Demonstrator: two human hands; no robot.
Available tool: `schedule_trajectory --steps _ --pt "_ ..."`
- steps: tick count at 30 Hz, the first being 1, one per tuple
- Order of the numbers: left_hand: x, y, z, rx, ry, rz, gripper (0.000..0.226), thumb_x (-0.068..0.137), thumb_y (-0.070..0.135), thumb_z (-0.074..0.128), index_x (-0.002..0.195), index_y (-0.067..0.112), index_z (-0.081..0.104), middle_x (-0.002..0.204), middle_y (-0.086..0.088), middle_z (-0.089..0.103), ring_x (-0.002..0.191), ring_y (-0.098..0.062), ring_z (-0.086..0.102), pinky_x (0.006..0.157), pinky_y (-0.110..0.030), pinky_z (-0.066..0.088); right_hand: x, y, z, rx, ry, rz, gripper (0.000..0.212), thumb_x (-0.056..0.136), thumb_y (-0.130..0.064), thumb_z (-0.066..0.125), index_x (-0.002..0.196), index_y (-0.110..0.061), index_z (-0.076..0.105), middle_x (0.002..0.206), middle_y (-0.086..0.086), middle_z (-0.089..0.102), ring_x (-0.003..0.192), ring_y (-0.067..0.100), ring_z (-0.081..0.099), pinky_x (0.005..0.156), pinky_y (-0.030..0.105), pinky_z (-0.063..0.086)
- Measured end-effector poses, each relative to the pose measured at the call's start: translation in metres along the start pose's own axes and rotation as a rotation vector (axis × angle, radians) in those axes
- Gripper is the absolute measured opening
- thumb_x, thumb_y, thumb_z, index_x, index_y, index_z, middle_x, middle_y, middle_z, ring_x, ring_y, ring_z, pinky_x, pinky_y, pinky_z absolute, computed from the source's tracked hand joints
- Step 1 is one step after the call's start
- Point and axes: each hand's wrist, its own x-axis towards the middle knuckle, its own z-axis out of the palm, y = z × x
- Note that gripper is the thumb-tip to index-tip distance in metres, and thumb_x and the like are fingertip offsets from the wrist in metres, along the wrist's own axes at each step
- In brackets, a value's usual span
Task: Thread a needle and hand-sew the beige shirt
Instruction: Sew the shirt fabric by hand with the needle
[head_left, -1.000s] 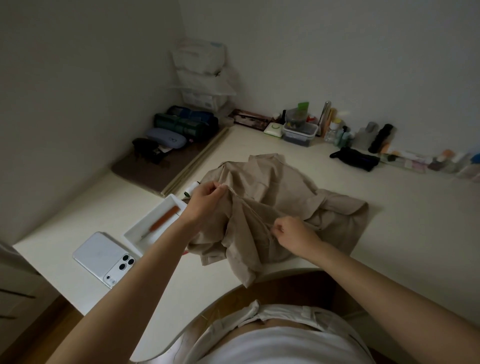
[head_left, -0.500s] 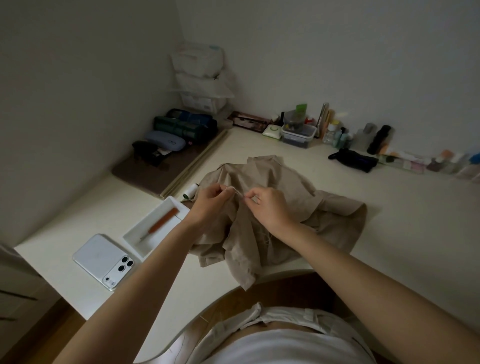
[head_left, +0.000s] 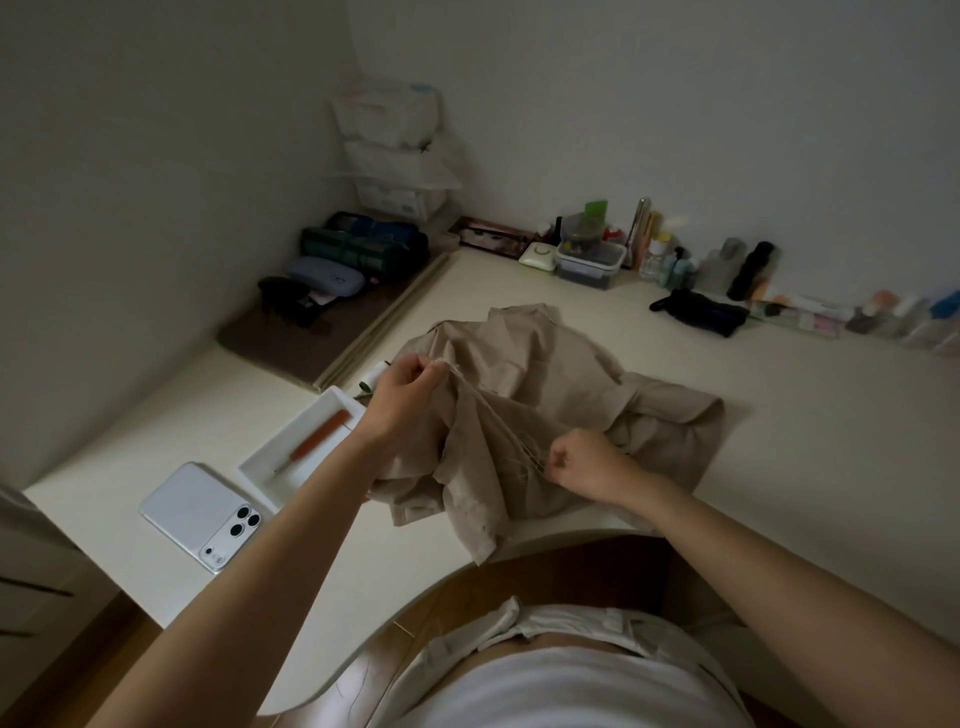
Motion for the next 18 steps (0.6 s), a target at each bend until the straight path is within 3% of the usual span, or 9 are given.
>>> schedule_trajectory --steps 2,4,7,10,12,14,17,18 --pt "0.0 0.001 0.001 0.002 -0.007 -0.003 0.022 0.097 0.03 0.05 0.092 0.009 0.057 0.087 -0.006 0.06 0.079 -0.014 0.057 0.073 -0.023 0.047 0.001 0.004 -0.001 -0.008 0.003 0.034 0.014 0.089 -0.015 0.059 0.087 -0.009 0.071 0.09 0.007 0.071 0.087 0.021 0.066 0.081 0.033 0.053" --pt "-0.001 0.001 0.001 0.001 -0.012 0.002 0.023 0.098 0.029 0.05 0.093 0.008 0.057 0.087 -0.006 0.061 0.08 -0.014 0.057 0.073 -0.023 0.047 0.0 -0.002 -0.004 0.04 0.123 -0.001 0.019 0.091 -0.007 0.055 0.104 -0.009 0.068 0.104 0.007 0.069 0.098 0.02 0.064 0.083 0.024 0.048" --pt "-0.004 0.005 0.004 -0.001 -0.009 0.019 0.022 0.098 0.026 0.049 0.093 0.006 0.057 0.085 -0.006 0.059 0.077 -0.012 0.056 0.07 -0.019 0.048 -0.004 -0.028 -0.013 0.18 0.332 -0.137 0.026 0.094 -0.007 0.054 0.119 -0.006 0.061 0.102 0.001 0.067 0.089 0.006 0.061 0.077 0.006 0.04" --pt "-0.008 0.009 0.009 -0.022 -0.017 0.036 0.018 0.098 0.021 0.049 0.093 0.006 0.056 0.083 -0.01 0.055 0.072 -0.011 0.053 0.062 -0.013 0.046 -0.003 -0.053 -0.015 0.298 0.389 -0.223 0.034 0.091 -0.021 0.062 0.122 -0.007 0.06 0.107 0.005 0.068 0.098 0.014 0.064 0.081 0.009 0.043" --pt "-0.01 0.011 0.011 -0.019 -0.035 0.041 0.017 0.099 0.021 0.049 0.092 0.006 0.056 0.084 -0.012 0.054 0.074 -0.017 0.052 0.063 -0.017 0.046 0.001 -0.064 -0.013 0.322 0.367 -0.225 0.04 0.089 -0.025 0.065 0.124 -0.007 0.058 0.11 0.007 0.067 0.102 0.016 0.064 0.083 0.012 0.044" --pt "-0.012 0.013 0.011 -0.018 -0.055 0.041 0.017 0.099 0.02 0.048 0.091 0.006 0.055 0.083 -0.011 0.054 0.074 -0.016 0.052 0.065 -0.017 0.046 0.006 -0.072 -0.013 0.288 0.368 -0.247 0.034 0.09 -0.025 0.064 0.118 -0.007 0.061 0.101 0.004 0.068 0.089 0.01 0.063 0.075 0.006 0.041" --pt "-0.014 0.014 0.01 -0.036 -0.06 0.04 0.017 0.099 0.019 0.047 0.091 0.006 0.055 0.08 -0.004 0.055 0.069 -0.008 0.053 0.06 -0.01 0.047 0.009 -0.078 -0.016 0.266 0.417 -0.308 0.008 0.091 -0.017 0.061 0.088 -0.011 0.065 0.067 -0.008 0.057 0.056 -0.002 0.048 0.056 0.005 0.034" --pt "-0.014 0.014 0.01 -0.037 -0.053 0.039 0.018 0.099 0.019 0.047 0.092 0.005 0.055 0.08 -0.004 0.055 0.069 -0.008 0.053 0.06 -0.01 0.047 0.007 -0.079 -0.017 0.27 0.43 -0.324 0.011 0.091 -0.016 0.061 0.081 -0.014 0.061 0.059 -0.01 0.051 0.048 -0.001 0.045 0.054 0.005 0.035"
